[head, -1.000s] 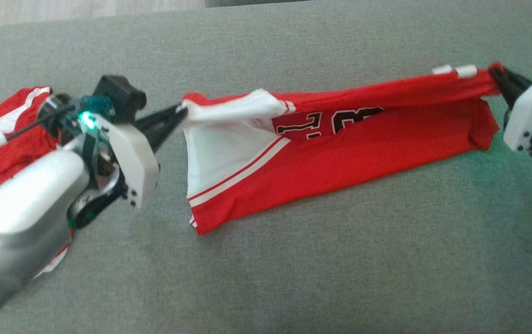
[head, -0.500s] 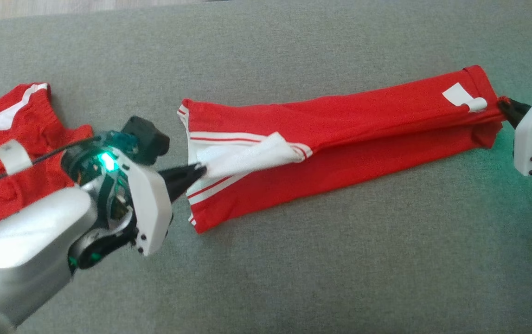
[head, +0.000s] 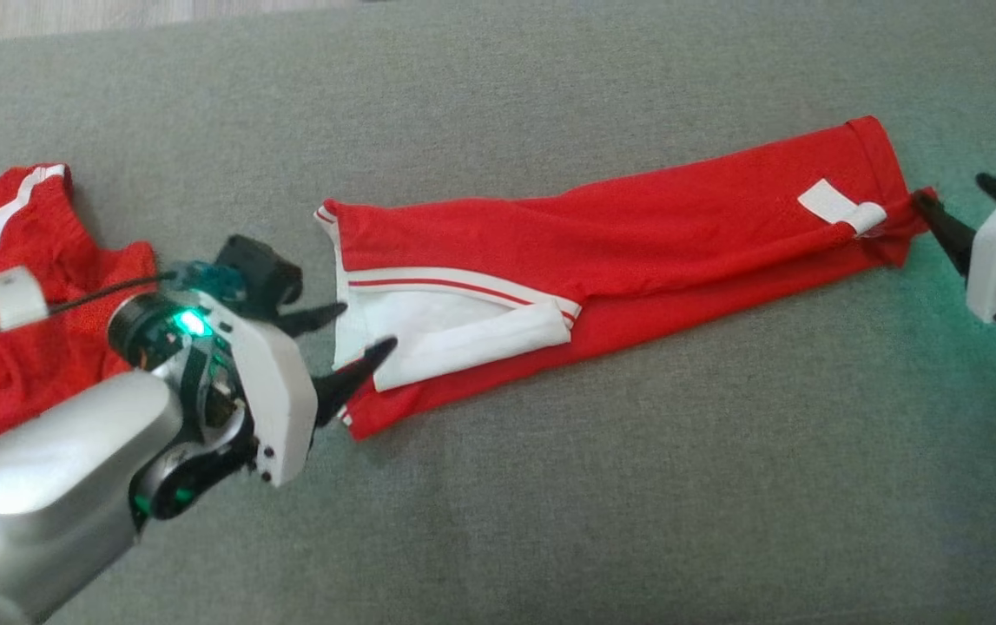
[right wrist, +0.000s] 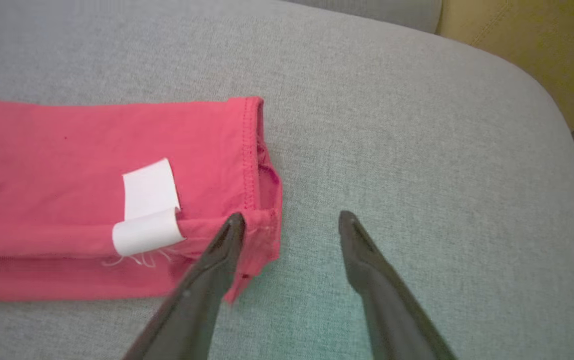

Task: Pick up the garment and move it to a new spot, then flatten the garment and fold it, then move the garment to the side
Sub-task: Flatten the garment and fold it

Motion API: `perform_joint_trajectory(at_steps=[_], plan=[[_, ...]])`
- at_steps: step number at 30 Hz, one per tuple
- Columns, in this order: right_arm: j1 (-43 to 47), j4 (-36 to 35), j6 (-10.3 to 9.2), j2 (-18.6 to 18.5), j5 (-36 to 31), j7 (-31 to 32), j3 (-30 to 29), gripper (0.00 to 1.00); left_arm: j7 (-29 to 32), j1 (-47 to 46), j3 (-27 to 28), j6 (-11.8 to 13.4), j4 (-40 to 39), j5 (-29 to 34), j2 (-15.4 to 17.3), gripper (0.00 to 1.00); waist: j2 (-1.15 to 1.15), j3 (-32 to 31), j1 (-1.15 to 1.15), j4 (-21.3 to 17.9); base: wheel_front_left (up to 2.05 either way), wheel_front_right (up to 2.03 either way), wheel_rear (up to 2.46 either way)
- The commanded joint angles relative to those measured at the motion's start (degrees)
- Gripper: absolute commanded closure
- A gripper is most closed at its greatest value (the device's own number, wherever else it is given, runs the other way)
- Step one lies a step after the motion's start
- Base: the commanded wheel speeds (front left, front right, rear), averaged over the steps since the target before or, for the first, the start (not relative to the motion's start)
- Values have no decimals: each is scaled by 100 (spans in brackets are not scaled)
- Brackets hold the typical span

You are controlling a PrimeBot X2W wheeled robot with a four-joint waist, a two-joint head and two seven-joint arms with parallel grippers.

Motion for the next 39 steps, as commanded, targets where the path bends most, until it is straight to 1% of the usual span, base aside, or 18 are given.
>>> perform_joint_trajectory(at_steps=[1, 3, 5, 11, 13, 16, 18, 19, 20, 22, 24, 26, 27, 29, 31, 34, 37, 39], plan=[[-37, -41, -5, -99, 64, -166, -105, 0, -290, -153, 439, 98, -20, 38, 102, 0, 0, -39, 0, -29, 0, 0, 0], [-106, -12, -5, -52, 125, -433, -259, 0, -689, -147, 624, 209, 93, 78, 11, 0, 0, -76, 0, -55, 0, 0, 0], [-182, -19, -5, 37, 153, -804, -421, 0, -1229, -113, 910, 376, 232, 52, -118, 0, 0, -137, 0, -81, 0, 0, 0], [-237, -94, -5, 531, 179, -2108, -985, 0, -3135, 187, 1746, 910, 698, 114, -467, 0, 0, -419, 0, -146, 0, 0, 0], [-151, -160, -5, 723, 149, -2475, -1128, 0, -3608, 402, 1931, 1040, 842, 93, -576, 0, 0, -528, 0, -148, 0, 0, 0], [71, -267, -5, 1013, 76, -2760, -1380, 0, -3909, 765, 2329, 1248, 962, 148, -766, 0, 0, -675, 0, -134, 0, 0, 0], [269, -364, -5, 1195, -83, -2849, -1548, 0, -3943, 1038, 2796, 1348, 909, 352, -958, 0, 0, -750, 0, -108, 0, 0, 0], [508, -470, -5, 1389, -317, -2886, -1729, 0, -3947, 1426, 3325, 1345, 765, 774, -1195, 0, 0, -820, 0, -86, 0, 0, 0], [635, -512, -5, 1487, -460, -2894, -1838, 0, -3948, 1648, 3575, 1341, 707, 993, -1325, 0, 0, -848, 0, -79, 0, 0, 0], [930, -669, -5, 1723, -697, -2899, -2191, 0, -3949, 2098, 4005, 1294, 611, 1467, -1591, 0, 0, -904, 0, -62, 0, 0, 0], [1273, -802, -5, 1941, -1005, -2900, -2511, 0, -3950, 2505, 4333, 1187, 536, 1933, -1859, 0, 0, -948, 0, -45, 0, 0, 0], [1613, -916, -5, 2153, -1284, -2901, -2830, 0, -3950, 2880, 4696, 1055, 494, 2208, -2182, 0, 0, -976, 0, -28, 0, 0, 0], [1613, -916, -5, 2153, -1284, -2901, -2830, 0, -3950, 2880, 4696, 1055, 494, 2208, -2182, 0, 0, -976, 0, -28, 0, 0, 0], [1901, -1006, -5, 2336, -1512, -2902, -3127, 0, -3950, 3182, 5045, 874, 472, 2413, -2479, 0, 0, -985, 0, -15, 0, 0, 0], [2090, -1063, -5, 2452, -1737, -2902, -3328, 0, -3950, 3403, 5287, 696, 505, 2631, -2702, 0, 0, -974, 0, 4, 0, 0, 0], [2145, -1096, -5, 2540, -1972, -2902, -3623, 0, -3951, 3526, 5520, 435, 577, 2942, -2929, 0, 0, -873, 0, 54, 0, 0, 0], [2002, -904, -5, 2551, -2151, -2796, -4051, 0, -3951, 3474, 5663, 206, 675, 3178, -3090, 0, 0, -706, 0, 113, 0, 0, 0], [1866, -639, -5, 2577, -2276, -2672, -4445, 0, -3951, 3409, 5683, 57, 780, 3321, -3173, 0, 0, -606, 0, 167, 0, 0, 0]])
